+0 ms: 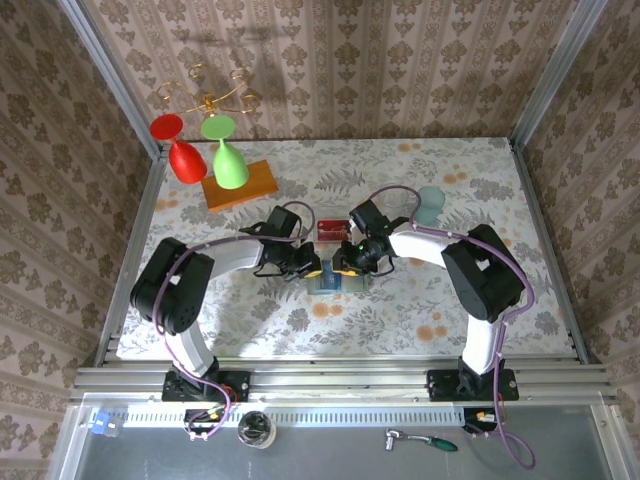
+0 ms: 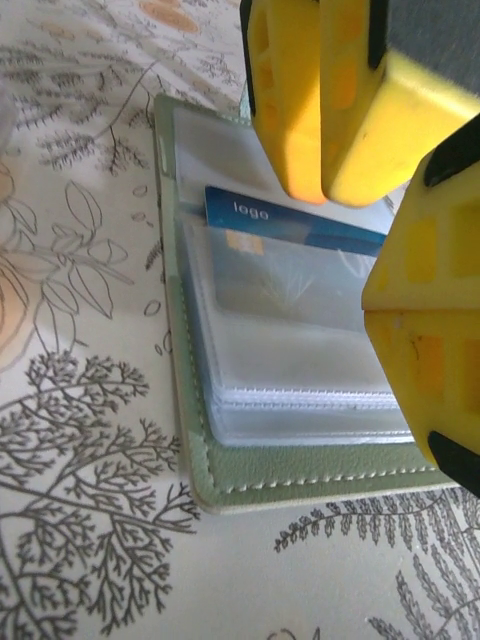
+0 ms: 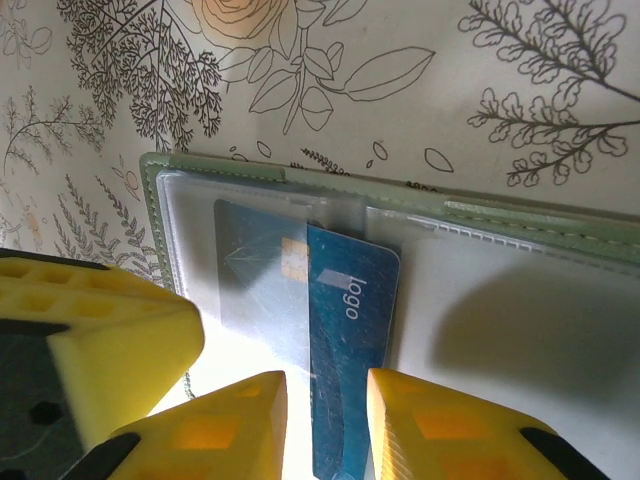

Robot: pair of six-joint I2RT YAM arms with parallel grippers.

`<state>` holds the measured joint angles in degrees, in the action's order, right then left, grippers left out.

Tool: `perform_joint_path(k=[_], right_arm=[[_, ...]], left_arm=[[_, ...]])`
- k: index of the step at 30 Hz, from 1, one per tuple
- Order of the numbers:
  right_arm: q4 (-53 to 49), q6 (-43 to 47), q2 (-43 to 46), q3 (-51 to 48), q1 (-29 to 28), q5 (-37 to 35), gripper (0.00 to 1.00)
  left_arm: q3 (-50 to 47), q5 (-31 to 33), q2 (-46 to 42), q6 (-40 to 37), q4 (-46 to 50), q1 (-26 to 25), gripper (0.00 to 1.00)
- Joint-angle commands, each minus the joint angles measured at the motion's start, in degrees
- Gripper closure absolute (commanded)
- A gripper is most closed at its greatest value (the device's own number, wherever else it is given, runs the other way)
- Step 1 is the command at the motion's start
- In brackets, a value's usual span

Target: Take the credit cards out of the card holder

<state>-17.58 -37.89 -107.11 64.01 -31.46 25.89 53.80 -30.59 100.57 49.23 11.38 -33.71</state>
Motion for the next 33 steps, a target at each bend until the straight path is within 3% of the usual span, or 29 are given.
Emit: perform_joint_path(k=[1, 33], right_arm=[[-0.52, -0.34, -1.34, -1.07, -0.09, -0.05, 0.71], [0.48, -1.46, -2.38, -0.46, 0.09, 1.04, 0.7]], left_arm=[[0.49, -0.25, 0.9, -1.35, 1.52, -0.12, 0.94], [0.32, -0.37, 2.2, -1.23, 2.16, 0.13, 0.94]])
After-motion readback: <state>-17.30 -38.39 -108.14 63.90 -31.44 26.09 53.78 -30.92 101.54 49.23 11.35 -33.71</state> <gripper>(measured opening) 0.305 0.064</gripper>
